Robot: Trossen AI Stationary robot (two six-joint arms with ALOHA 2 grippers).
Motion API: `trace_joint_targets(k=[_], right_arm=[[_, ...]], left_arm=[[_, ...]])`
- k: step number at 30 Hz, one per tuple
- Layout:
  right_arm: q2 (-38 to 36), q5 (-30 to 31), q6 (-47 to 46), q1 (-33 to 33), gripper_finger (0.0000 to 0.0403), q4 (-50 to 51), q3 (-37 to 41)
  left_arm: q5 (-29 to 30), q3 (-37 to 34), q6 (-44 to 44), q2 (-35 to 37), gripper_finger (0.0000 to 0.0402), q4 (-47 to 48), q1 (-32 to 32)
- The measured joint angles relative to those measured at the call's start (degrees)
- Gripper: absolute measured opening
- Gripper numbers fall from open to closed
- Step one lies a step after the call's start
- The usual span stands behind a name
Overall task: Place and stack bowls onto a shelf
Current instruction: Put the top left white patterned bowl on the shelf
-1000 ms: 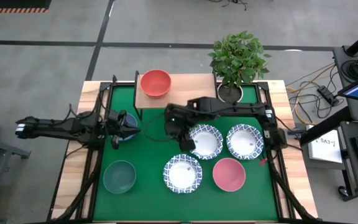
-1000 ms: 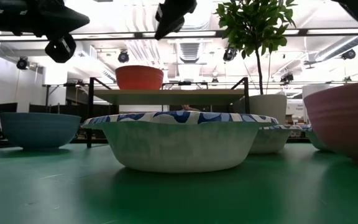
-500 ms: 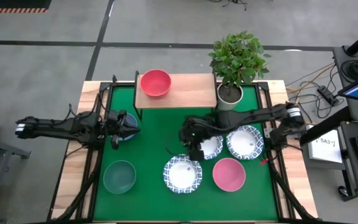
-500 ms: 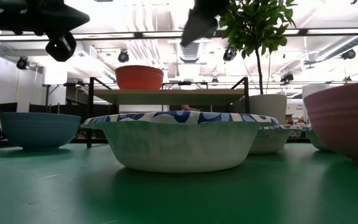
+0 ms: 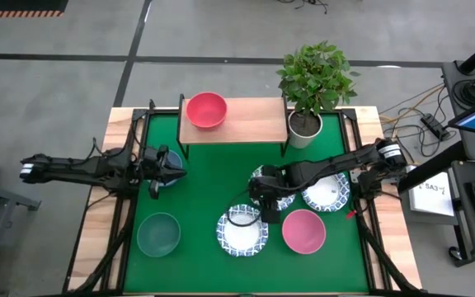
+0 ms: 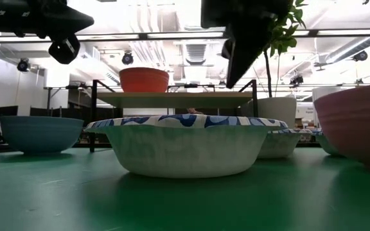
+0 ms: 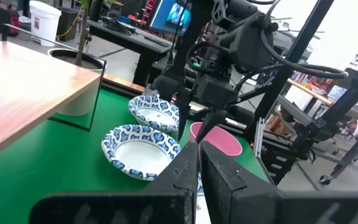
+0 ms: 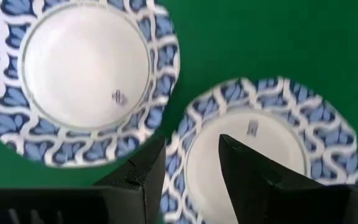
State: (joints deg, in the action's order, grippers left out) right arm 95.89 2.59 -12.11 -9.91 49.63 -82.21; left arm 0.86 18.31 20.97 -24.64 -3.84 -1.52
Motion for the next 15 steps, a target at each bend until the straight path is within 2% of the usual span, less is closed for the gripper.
trace_joint_targets(k=[4, 11, 13, 15], right_arm=[[-0.03, -0.40, -1.58, -2.16, 0.0133, 6.38, 0.23], [0.01, 2.53, -1.82, -5.90, 0.0019, 5.42, 0.75], [0.72, 1.67, -3.72, -6.38, 0.0017, 5.41, 0.94], [1.98, 0.99, -4.94, -6.74, 0.0031, 5.91, 1.33]], left_arm=[[0.00, 0.00, 0.30, -0.36, 0.0000, -0.06, 0.00], [0.02, 0.00, 0.52, -0.79, 0.0000, -0.04, 0.00], [0.01, 0.00, 0.52, -0.90, 0.0000, -0.04, -0.02], [0.02, 0.00, 0.53, -0.90, 0.0000, -0.02, -0.03]])
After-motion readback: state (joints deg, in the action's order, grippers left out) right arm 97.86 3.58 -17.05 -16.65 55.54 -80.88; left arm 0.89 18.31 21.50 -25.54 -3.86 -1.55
